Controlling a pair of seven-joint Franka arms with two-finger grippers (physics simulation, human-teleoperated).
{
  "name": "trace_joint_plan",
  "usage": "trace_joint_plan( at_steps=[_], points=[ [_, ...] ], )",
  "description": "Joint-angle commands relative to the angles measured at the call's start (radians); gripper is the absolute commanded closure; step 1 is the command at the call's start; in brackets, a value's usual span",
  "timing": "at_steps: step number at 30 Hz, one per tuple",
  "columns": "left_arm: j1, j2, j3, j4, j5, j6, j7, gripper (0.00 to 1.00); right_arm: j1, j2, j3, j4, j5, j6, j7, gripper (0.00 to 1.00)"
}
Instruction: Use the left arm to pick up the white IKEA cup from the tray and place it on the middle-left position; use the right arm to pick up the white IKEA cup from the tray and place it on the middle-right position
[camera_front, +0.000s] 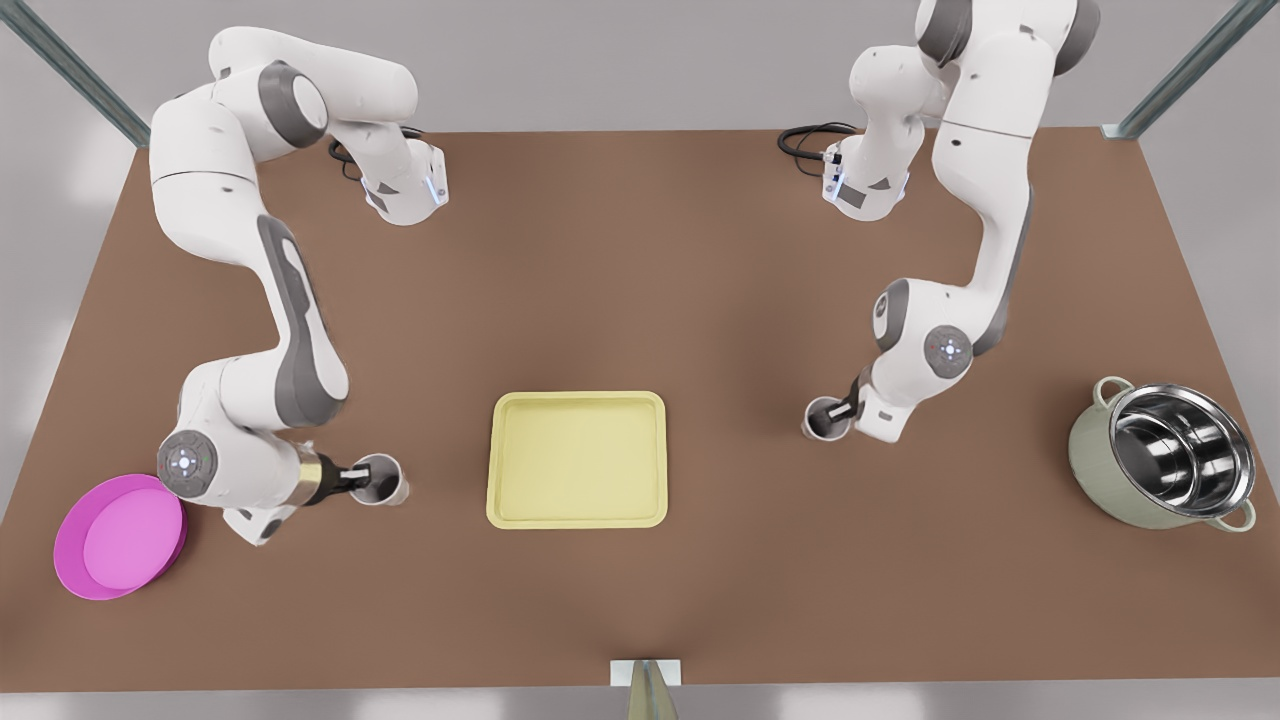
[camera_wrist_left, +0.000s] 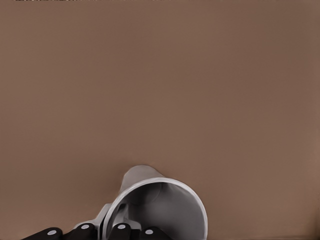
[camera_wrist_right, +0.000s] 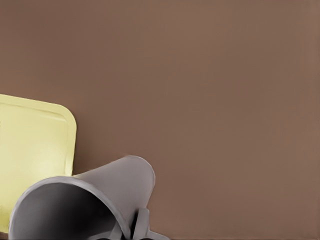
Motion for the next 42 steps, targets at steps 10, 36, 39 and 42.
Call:
trace_joint_plan(
  at_steps=[10,36,39,42],
  points=[
    [-0.007,0.022,-0.002,-0.063,-0.084,0.300,0.657,0.74,-0.037,0.055,-0.131,0.041,-0.042,0.236,-0.874,0.82],
    [0.000,-0.070,0.106,0.539,0.108,-0.715,0.443,0.00,0.027,-0.146,-0.122,0.043,0.011,-0.179,-0.242,0.00],
    [0.004,-0.205,0.166,0.529,0.108,-0.692,0.459,0.00,0.027,-0.175,-0.071,0.043,0.011,-0.204,0.184,0.00],
    [0.004,-0.238,0.165,0.441,0.108,-0.579,0.460,0.00,0.058,-0.196,-0.069,0.043,-0.013,-0.210,0.530,0.00]
  ],
)
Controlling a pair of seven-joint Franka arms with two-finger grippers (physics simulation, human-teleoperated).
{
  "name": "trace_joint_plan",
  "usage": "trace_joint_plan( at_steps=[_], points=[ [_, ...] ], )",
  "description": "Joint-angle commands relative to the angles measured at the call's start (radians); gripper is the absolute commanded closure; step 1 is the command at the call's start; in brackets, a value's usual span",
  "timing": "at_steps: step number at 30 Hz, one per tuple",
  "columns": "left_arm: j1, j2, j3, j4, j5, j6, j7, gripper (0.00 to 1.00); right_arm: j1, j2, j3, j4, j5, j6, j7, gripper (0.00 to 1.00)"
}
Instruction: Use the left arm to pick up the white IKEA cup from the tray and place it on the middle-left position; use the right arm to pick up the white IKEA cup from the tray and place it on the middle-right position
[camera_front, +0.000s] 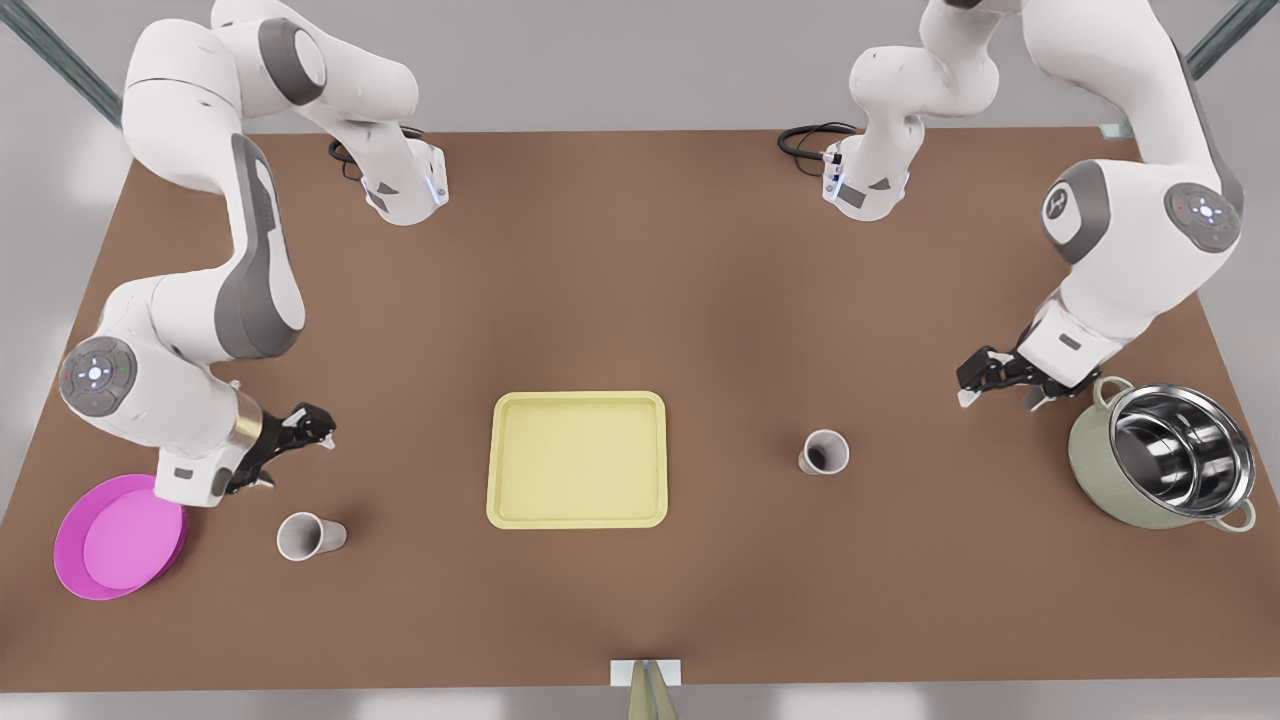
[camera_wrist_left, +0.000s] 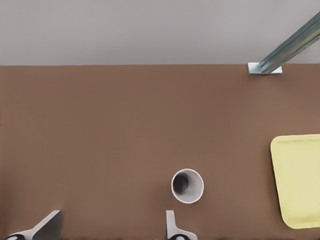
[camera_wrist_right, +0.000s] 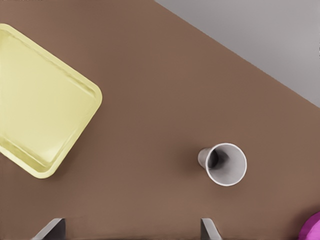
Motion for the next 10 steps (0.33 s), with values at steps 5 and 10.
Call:
trace_joint_plan(
  at_steps=[5,10],
  points=[
    [-0.016,0.007,0.001,0.008,-0.001,-0.114,0.039,0.00,-0.022,-0.026,-0.021,0.000,-0.067,-0.140,0.467,0.00],
    [-0.017,0.015,0.000,0.008,0.002,-0.119,0.034,0.00,-0.022,-0.026,-0.020,0.000,-0.072,-0.146,0.467,0.00]
  ],
)
